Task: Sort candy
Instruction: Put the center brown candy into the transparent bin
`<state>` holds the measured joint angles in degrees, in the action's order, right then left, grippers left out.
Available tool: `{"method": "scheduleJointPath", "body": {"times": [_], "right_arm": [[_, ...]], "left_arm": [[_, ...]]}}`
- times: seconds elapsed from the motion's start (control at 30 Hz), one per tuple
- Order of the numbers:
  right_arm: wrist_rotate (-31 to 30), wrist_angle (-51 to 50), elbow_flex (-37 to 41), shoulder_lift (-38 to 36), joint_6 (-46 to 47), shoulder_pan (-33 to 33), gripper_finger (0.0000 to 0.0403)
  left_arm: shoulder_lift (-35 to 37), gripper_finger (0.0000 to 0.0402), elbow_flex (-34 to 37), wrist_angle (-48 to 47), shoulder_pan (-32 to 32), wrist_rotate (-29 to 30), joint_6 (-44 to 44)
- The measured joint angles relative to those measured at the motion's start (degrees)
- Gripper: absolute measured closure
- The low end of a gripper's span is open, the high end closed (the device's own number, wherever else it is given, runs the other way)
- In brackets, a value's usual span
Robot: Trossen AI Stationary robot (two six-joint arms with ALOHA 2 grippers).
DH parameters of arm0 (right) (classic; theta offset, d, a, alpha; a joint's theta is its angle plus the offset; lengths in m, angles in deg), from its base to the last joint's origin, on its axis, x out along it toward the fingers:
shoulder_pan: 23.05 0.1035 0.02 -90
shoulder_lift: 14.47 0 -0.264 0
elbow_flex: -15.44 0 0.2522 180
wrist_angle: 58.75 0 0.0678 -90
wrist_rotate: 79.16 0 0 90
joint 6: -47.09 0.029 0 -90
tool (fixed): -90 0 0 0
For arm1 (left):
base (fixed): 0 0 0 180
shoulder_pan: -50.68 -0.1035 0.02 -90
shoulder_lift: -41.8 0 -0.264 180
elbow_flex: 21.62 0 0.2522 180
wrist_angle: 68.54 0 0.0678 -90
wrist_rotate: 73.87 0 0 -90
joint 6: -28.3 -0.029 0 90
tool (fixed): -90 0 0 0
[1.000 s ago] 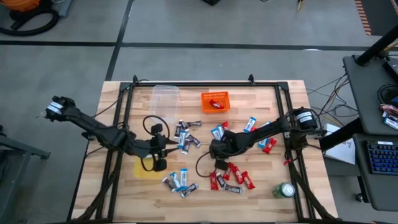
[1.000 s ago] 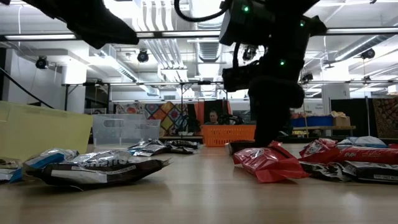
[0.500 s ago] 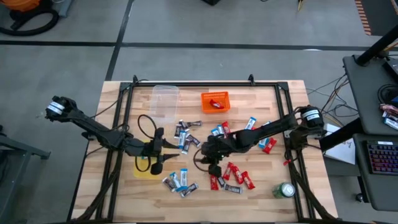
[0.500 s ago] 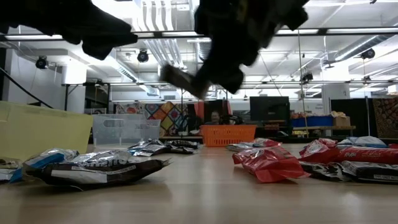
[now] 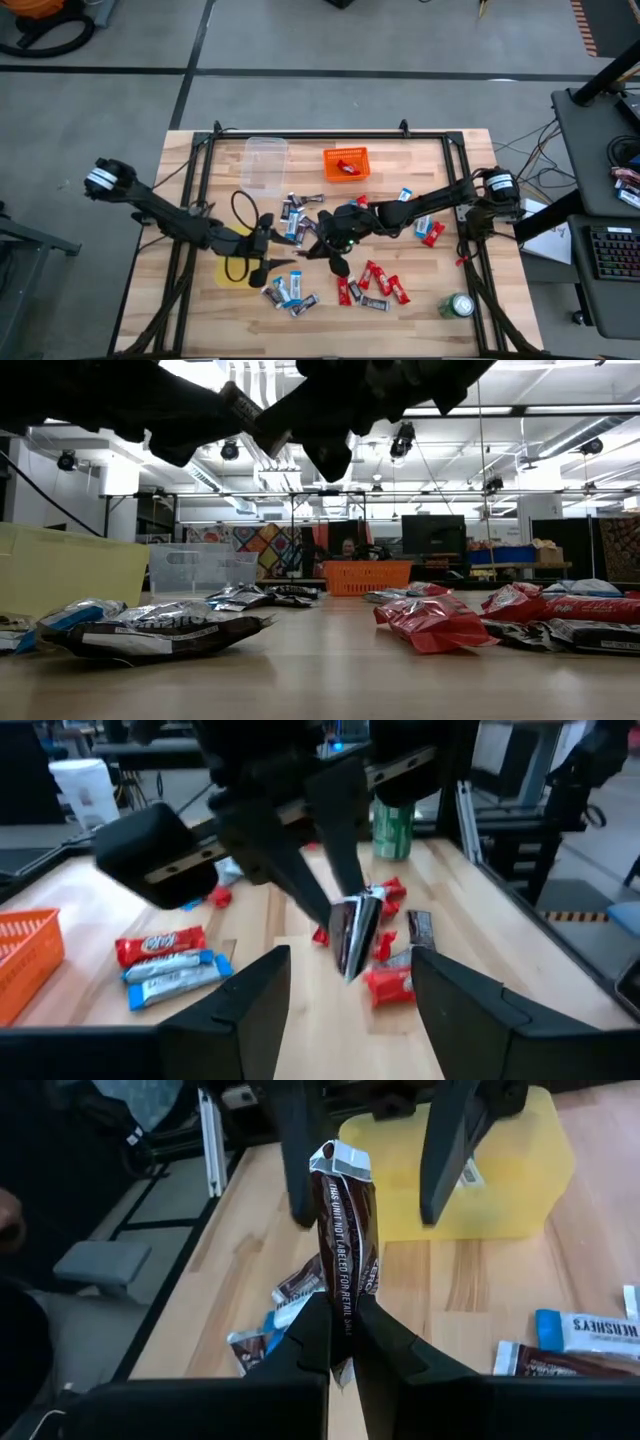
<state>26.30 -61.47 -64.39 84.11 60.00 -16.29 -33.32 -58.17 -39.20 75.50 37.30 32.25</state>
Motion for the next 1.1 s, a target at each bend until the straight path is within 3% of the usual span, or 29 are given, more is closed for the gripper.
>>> {"method": "scheduleJointPath", "body": {"times": [0.17, 0.33, 0.43, 0.63, 0.73, 0.83, 0.9, 1.0, 1.1], "right_arm": [[0.1, -0.4, 0.0, 0.0, -0.1, 0.0, 0.0390], [0.1, -0.5, 0.0, 0.0, -0.1, -0.2, 0.0380], [0.1, -0.5, 0.0, -0.1, 0.0, -0.8, 0.0350], [-0.6, -4.2, 0.0, -2.9, 0.1, -3.0, 0.0264], [-6.1, -9.4, -0.1, -5.3, 1.7, -4.1, 0.0230], [-20.9, -15.9, -0.1, -7.7, 6.9, -4.3, 0.0210], [-29.4, -19.7, -0.1, -8.8, 8.8, -4.3, 0.0204], [-33.5, -21.3, -0.1, -9.2, 10.0, -3.9, 0.0204], [-33.4, -20.7, -0.1, -9.0, 10.0, -3.2, 0.0209]], "left_arm": [[-4.2, 0.0236, -1.3, 5.3, -0.1, 0.7, -2.0], [-5.9, 0.0331, -2.5, 5.0, -0.1, 0.8, -2.0], [-5.5, 0.0387, -2.8, 4.4, -0.1, 0.9, -1.7], [-1.7, 0.0393, -2.8, -1.5, -0.4, 6.8, 0.4], [2.7, 0.0397, -2.9, -11.1, -1.9, 16.5, 4.3], [9.0, 0.0398, -4.8, -29.6, -5.8, 27.5, 12.5], [12.9, 0.0399, -7.5, -43.4, -10.5, 30.0, 18.2], [17.5, 0.0400, -12.2, -60.7, -19.8, 26.6, 24.3], [19.1, 0.0400, -14.7, -68.3, -31.8, 15.8, 21.9]]}}
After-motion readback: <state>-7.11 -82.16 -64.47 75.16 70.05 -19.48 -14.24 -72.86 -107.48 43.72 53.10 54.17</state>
